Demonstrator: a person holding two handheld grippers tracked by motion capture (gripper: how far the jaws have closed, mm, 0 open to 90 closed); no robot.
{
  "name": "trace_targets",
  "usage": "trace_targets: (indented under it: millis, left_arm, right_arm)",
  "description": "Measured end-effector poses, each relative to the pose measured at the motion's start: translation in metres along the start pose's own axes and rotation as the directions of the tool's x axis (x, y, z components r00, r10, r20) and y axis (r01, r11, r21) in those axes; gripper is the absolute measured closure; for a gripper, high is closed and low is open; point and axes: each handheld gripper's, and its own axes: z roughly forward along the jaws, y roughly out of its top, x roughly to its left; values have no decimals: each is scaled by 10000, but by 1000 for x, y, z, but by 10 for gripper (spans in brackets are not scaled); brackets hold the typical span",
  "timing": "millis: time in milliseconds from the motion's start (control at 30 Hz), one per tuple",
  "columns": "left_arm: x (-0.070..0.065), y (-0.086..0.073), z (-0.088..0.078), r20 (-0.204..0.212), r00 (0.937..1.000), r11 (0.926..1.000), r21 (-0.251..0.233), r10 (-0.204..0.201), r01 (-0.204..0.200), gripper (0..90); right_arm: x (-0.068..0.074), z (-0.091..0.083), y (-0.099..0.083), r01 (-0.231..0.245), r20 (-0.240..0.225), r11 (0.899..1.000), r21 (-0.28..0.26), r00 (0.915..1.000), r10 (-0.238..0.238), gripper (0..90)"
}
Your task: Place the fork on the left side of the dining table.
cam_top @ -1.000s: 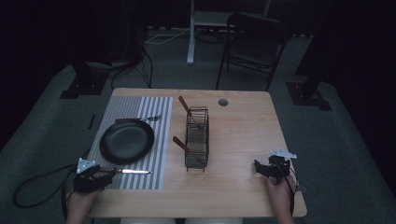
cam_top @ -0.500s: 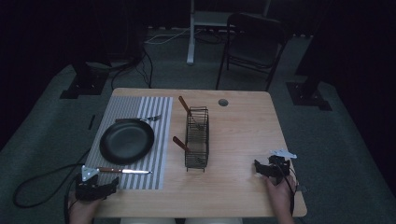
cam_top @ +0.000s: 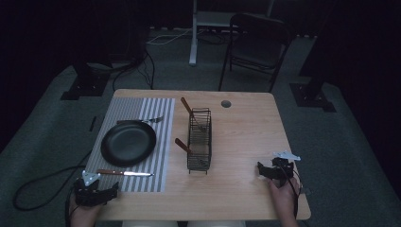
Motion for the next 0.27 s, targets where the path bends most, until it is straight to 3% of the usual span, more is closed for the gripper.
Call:
trace_targets:
  millis: [267]
  left_arm:
    - [-4, 1, -2, 88, 10000, 10000, -15, 41, -41, 87]
  right_arm:
    - [0, 0, 0, 0, -1, 10000, 1, 10000, 0, 120]
